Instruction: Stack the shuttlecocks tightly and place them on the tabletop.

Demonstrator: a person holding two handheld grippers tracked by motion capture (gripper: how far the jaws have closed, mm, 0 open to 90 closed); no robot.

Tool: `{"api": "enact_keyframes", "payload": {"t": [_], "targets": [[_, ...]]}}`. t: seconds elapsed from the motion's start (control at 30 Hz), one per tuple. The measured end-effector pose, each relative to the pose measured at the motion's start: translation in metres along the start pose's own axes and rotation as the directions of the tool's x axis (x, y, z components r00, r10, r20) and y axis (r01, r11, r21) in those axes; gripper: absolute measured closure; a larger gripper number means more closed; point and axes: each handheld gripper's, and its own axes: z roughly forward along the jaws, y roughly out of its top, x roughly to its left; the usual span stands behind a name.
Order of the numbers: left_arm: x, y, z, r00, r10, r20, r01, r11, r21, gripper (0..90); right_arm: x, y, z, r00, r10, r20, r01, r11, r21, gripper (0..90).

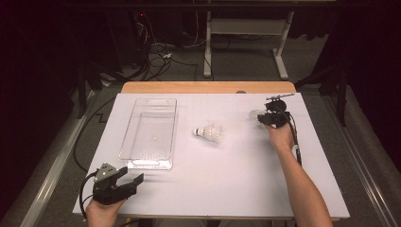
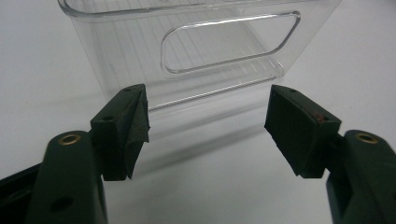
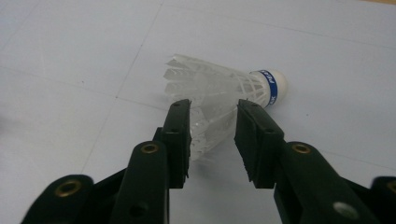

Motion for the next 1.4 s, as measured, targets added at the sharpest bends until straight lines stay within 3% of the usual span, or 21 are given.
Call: {"api": "enact_keyframes", "payload": {"t": [0.67,1.1,1.4], "targets": [[0.0,0.0,0.0,1.0,-0.001,0.0,0.001,1.0,0.001,31.3,-0.002,-0.001,-0.002,1.0,0.003,-0.005,-0.003,1.0,0.009,87.4],[0.0,0.0,0.0,1.0,0.005,-0.001,-0.005,1.0,0.004,31.3,-0.003,-0.002,-0.003,1.0,-0.004,0.008,0.004,1.0,0.013,90.0],[0.0,0.0,0.0,1.0,0.003,-0.001,-0.003,1.0,0.004,31.3,-0.003,-0.005,-0.009,0.9999,-0.014,-0.009,0.014,1.0,-0.004,90.0]]}}
